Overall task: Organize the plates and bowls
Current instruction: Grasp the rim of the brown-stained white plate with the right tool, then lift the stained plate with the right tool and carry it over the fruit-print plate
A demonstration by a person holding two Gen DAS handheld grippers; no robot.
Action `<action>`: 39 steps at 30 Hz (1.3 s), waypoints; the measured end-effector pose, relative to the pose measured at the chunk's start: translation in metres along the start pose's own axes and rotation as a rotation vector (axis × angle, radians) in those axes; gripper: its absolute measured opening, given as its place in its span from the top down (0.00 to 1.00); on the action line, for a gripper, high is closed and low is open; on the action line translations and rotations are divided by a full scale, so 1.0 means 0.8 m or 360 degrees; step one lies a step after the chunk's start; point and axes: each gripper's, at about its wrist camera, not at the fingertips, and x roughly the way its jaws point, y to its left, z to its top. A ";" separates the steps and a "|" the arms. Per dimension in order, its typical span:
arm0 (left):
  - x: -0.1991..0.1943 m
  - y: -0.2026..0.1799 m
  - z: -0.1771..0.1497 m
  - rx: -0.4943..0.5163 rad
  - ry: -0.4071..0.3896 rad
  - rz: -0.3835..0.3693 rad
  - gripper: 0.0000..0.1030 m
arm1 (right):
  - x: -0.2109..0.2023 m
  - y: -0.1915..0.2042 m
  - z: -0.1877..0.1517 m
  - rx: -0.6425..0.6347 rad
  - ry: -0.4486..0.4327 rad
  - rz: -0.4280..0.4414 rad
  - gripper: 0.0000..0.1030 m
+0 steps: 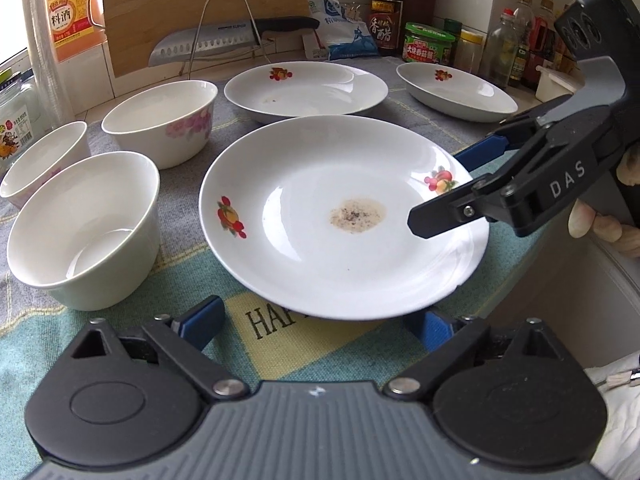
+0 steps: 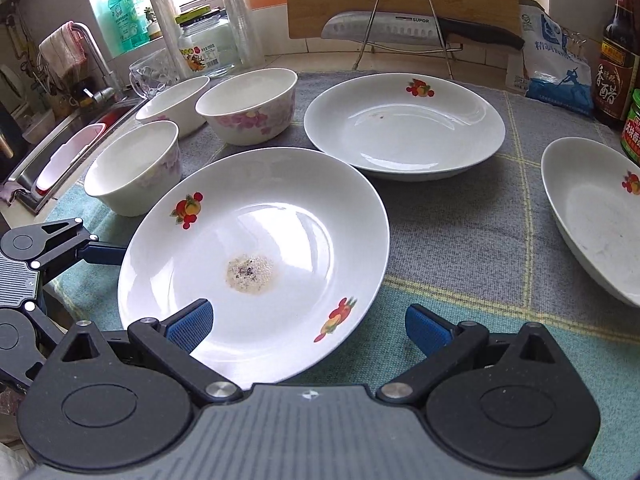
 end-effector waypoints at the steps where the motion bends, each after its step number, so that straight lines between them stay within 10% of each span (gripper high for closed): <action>1: 0.002 -0.002 0.000 0.0010 -0.0008 0.0005 0.03 | 0.003 -0.002 0.001 -0.0008 0.0015 0.0015 0.00; 39: 0.003 -0.003 0.000 0.0268 -0.0124 -0.0069 0.01 | 0.071 -0.004 0.091 -0.0465 0.0297 0.0343 0.00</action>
